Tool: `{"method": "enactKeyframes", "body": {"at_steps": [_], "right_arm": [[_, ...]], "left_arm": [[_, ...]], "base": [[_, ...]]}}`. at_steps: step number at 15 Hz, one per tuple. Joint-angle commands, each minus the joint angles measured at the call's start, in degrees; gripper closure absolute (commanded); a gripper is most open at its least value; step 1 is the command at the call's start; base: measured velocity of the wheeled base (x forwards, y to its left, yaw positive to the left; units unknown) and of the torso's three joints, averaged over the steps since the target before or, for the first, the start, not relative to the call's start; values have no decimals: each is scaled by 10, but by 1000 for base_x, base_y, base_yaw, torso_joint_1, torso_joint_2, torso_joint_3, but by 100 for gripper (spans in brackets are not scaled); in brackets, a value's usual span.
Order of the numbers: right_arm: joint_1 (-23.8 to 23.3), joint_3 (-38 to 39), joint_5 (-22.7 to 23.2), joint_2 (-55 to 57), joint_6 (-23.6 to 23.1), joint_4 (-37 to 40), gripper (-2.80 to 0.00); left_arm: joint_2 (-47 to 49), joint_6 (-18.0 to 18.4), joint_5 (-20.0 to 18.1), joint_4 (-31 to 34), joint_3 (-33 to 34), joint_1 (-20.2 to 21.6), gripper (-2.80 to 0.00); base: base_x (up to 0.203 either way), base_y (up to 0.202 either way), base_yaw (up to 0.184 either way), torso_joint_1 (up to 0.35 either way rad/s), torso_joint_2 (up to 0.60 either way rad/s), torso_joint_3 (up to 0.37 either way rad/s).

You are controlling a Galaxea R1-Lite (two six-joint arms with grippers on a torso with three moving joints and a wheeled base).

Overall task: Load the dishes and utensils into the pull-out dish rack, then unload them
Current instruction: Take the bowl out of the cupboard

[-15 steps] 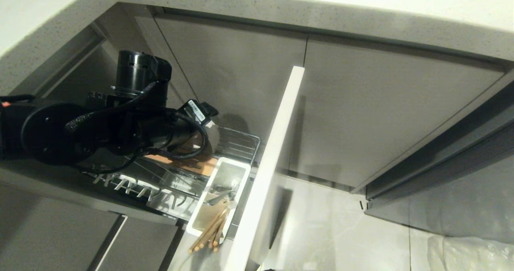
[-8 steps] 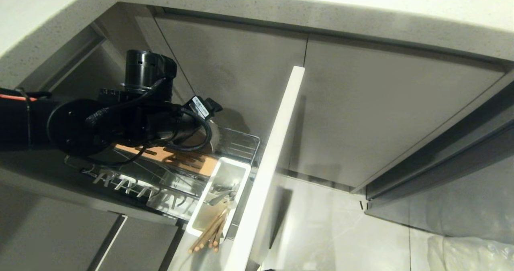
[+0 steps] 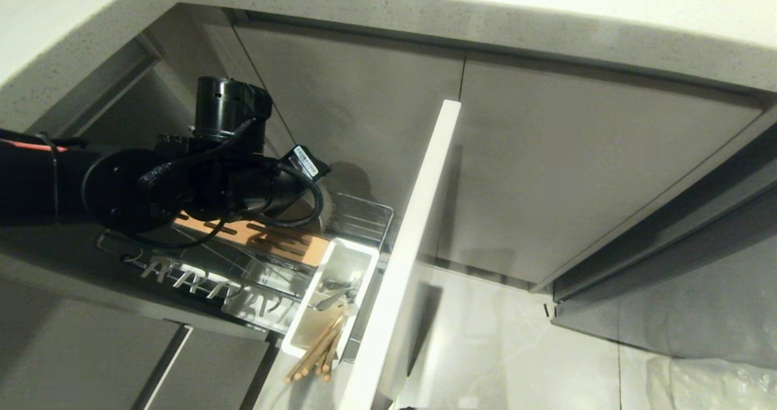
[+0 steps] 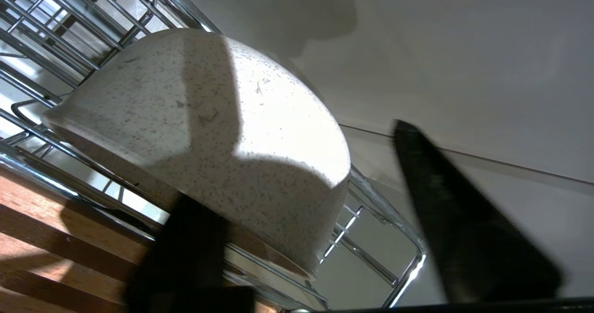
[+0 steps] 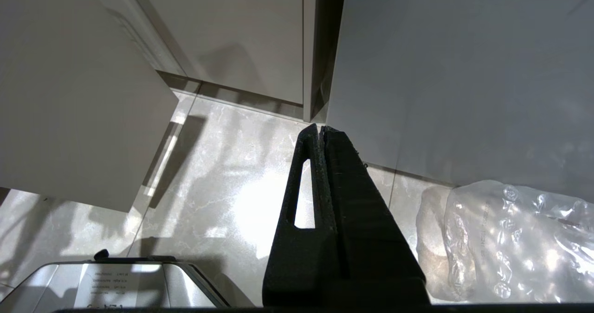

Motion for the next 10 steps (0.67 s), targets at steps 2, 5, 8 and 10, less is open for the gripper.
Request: {"method": "enactKeyframes", "body": {"at_steps": [2, 5, 8, 10], "right_arm": [[0, 0, 0, 0, 0, 0, 0], [0, 0, 0, 0, 0, 0, 0], [0, 0, -1, 0, 0, 0, 0], [0, 0, 0, 0, 0, 0, 0]], "left_arm": [[-4, -3, 1, 1, 0, -1, 0], [-6, -3, 1, 3, 1, -2, 0], [-12, -3, 2, 4, 1, -6, 0], [-21, -3, 2, 5, 2, -8, 0]], "base": [[0, 0, 0, 0, 0, 0], [0, 0, 0, 0, 0, 0], [0, 0, 0, 0, 0, 0], [0, 0, 0, 0, 0, 0]]}}
